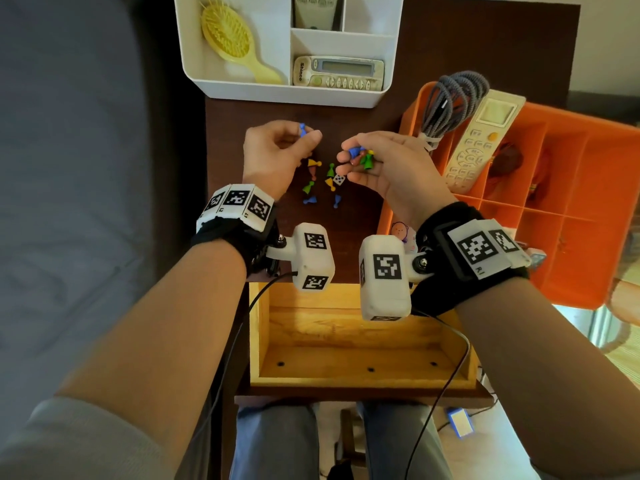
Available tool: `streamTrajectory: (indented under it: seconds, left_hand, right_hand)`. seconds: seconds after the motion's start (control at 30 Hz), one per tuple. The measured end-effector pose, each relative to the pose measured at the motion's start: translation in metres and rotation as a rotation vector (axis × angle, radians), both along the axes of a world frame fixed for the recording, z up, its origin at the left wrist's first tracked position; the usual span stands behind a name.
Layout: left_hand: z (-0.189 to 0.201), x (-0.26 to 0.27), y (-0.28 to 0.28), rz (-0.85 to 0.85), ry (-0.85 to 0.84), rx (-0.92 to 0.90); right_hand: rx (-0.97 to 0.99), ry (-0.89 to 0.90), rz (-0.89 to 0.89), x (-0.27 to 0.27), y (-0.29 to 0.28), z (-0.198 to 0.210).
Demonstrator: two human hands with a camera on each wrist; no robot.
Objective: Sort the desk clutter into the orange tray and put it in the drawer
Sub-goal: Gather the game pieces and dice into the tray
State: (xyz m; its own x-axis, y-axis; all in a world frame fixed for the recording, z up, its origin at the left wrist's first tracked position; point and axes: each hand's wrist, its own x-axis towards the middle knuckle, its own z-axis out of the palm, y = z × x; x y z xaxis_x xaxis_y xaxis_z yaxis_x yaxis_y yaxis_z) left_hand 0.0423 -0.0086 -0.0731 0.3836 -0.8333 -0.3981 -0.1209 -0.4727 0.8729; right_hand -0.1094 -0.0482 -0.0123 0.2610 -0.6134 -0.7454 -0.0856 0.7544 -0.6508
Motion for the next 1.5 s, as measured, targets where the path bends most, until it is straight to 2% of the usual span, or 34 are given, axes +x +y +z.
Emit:
streamTrajectory:
  seconds: [0.17, 0.3, 0.57, 0.67, 0.8, 0.9, 1.1, 1.27, 1.5]
  left_hand:
    - [0.018, -0.002, 0.017, -0.031, 0.161, -0.08]
    - [0.024, -0.004, 0.027, -0.146, 0.197, -0.124]
    - [0.025, -0.001, 0.045, -0.267, 0.049, -0.136]
    - [0.021, 0.002, 0.053, -0.134, 0.009, -0.154]
    - [0.001, 0.017, 0.062, 0.107, -0.279, -0.096]
    - [-0.014, 0.028, 0.068, 0.105, -0.411, -0.043]
    - [-0.022, 0.035, 0.066, -0.044, -0.506, 0.003]
    - [-0.02, 0.035, 0.052, -0.026, -0.551, 0.037]
    - [-0.025, 0.033, 0.045, 0.056, -0.532, 0.024]
  right_hand:
    - [0.063, 0.005, -0.043, 0.01, 0.006, -0.002]
    - [0.177, -0.056, -0.098, 0.019, 0.015, -0.006]
    - [0.254, -0.197, -0.114, 0.021, 0.038, -0.016]
    - [0.229, -0.142, -0.129, 0.024, 0.042, -0.019]
    - [0.185, -0.091, -0.101, 0.024, 0.047, -0.022]
    - [0.179, -0.081, -0.089, 0.024, 0.048, -0.024]
    - [0.166, -0.058, -0.078, 0.024, 0.045, -0.028]
    - [0.162, -0.048, -0.085, 0.024, 0.041, -0.028]
    - [0.149, -0.049, -0.088, 0.023, 0.038, -0.03]
